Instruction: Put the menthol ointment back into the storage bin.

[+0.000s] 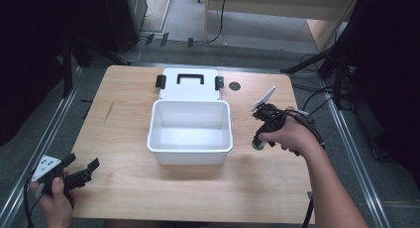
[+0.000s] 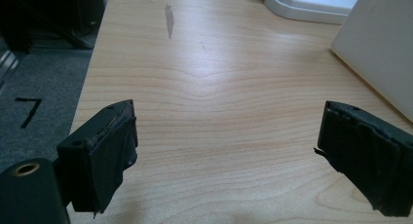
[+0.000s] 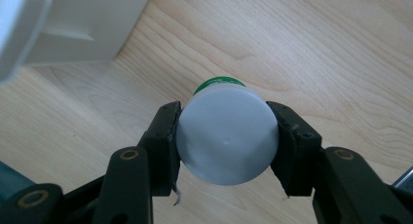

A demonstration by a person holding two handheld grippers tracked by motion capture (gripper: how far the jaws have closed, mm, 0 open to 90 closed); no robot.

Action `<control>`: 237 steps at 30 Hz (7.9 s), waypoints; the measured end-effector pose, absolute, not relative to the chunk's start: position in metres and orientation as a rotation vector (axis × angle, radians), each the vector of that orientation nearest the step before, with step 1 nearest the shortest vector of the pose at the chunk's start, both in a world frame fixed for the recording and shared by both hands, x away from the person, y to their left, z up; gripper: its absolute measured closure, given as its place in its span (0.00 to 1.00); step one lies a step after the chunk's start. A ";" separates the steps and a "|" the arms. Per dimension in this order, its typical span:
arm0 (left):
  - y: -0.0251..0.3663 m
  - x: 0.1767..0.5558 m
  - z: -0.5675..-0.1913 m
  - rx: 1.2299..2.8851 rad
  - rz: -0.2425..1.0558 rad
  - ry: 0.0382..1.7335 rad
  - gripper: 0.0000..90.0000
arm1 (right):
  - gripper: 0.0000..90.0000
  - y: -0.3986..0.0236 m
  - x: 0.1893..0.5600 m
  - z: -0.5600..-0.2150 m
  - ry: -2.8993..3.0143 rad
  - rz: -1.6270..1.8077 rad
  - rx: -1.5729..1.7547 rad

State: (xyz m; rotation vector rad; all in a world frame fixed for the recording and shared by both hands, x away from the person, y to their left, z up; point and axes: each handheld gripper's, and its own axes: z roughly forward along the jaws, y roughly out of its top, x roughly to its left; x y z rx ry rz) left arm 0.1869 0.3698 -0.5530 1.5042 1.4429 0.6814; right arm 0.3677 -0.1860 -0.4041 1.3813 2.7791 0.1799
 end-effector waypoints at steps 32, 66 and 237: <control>0.371 0.188 -0.553 1.482 0.669 1.442 0.09 | 0.57 -0.120 0.379 -0.334 2.826 0.198 1.249; 0.371 0.188 -0.553 1.488 0.665 1.424 0.09 | 0.57 -0.053 0.385 -0.349 2.924 0.219 1.092; 0.371 0.189 -0.553 1.493 0.675 1.436 0.09 | 0.00 -0.258 0.332 -0.433 2.462 0.592 1.477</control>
